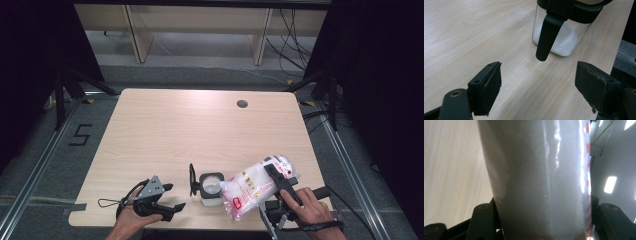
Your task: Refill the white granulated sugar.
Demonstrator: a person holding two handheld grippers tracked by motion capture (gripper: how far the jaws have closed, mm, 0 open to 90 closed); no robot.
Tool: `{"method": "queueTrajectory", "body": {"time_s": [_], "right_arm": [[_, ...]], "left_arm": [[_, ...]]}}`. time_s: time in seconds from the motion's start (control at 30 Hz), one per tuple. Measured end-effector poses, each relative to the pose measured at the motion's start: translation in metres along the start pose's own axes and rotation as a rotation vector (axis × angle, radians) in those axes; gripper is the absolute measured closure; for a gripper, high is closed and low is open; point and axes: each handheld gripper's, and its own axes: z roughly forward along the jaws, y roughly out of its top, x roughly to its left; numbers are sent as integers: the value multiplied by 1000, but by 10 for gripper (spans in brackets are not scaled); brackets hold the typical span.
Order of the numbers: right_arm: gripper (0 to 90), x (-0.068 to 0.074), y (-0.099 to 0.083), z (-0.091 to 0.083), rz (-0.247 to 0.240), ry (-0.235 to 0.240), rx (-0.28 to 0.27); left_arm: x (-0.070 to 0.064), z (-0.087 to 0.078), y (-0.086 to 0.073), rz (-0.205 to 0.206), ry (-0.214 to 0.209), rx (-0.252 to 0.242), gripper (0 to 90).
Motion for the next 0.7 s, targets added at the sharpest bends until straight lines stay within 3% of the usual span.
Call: {"method": "queueTrajectory", "body": {"time_s": [0.03, 0.1, 0.13, 0.23, 0.27, 0.4, 0.43, 0.47, 0.5, 0.57, 0.7], "right_arm": [[429, -3, 1, 0, -38, 8, 3], [429, 1, 2, -1, -4, 7, 4], [429, -2, 3, 0, -42, 0, -16], [429, 1, 4, -1, -11, 12, 0], [429, -3, 5, -1, -53, 6, -15], [429, -3, 6, -1, -47, 6, -14], [429, -3, 6, -2, -40, 12, -12], [429, 0, 6, -2, -3, 17, -3], [429, 0, 6, -2, 3, 16, -5], [429, 0, 6, -1, -6, -7, -27], [429, -3, 5, -2, -33, 16, -11]], "left_arm": [[0, 0, 0, 4, 0, 2, 208], [0, 0, 0, 9, 7, 2, 209], [0, 0, 0, 3, 8, 1, 208], [0, 0, 0, 3, 3, -7, 209], [0, 0, 0, 5, 3, -5, 208], [0, -1, 0, 13, 4, -6, 209], [0, 0, 0, -3, 4, -6, 209], [0, 0, 0, 1, 7, -1, 208], [0, 0, 0, 0, 5, 0, 209], [0, 0, 0, 2, 3, -4, 209], [0, 0, 0, 6, 5, -3, 209]]}}
